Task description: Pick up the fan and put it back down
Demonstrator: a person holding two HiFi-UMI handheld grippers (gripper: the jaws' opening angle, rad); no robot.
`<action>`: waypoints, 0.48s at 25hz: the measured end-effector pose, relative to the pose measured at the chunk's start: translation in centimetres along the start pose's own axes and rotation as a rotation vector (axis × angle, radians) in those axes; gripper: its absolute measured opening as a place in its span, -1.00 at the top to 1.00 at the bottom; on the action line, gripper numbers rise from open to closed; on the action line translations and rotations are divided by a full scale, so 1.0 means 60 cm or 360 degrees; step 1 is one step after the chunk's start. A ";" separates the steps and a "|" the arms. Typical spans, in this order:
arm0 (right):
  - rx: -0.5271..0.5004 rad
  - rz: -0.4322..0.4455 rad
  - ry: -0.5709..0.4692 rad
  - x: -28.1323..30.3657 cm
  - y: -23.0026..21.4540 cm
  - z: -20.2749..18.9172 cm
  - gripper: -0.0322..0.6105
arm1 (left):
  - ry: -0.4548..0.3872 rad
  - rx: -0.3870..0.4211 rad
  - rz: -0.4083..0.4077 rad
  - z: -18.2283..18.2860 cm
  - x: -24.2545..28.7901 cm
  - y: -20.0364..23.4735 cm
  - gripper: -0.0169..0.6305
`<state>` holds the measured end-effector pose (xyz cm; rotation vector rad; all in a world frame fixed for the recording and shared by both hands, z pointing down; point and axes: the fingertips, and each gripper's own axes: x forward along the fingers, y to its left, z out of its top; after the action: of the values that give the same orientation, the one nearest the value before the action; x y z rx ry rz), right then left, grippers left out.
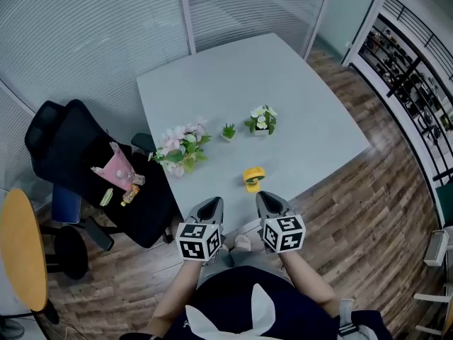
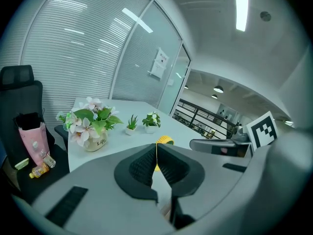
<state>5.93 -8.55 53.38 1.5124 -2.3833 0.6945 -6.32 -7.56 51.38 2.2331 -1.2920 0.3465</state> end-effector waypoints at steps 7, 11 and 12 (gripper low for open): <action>-0.0040 0.0005 -0.0011 -0.032 0.032 0.003 0.89 | -0.0023 -0.0035 -0.0065 0.008 -0.004 -0.036 0.88; -0.0050 0.0027 0.0008 -0.042 0.042 -0.005 0.89 | -0.0027 -0.0020 -0.0096 0.008 -0.003 -0.057 0.88; -0.0052 0.0032 0.0010 -0.045 0.044 -0.006 0.89 | -0.0027 -0.0013 -0.0100 0.008 -0.003 -0.059 0.88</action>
<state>4.70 -5.31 51.82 1.4735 -2.3963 0.6604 -3.35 -6.27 49.80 2.2691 -1.2263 0.2993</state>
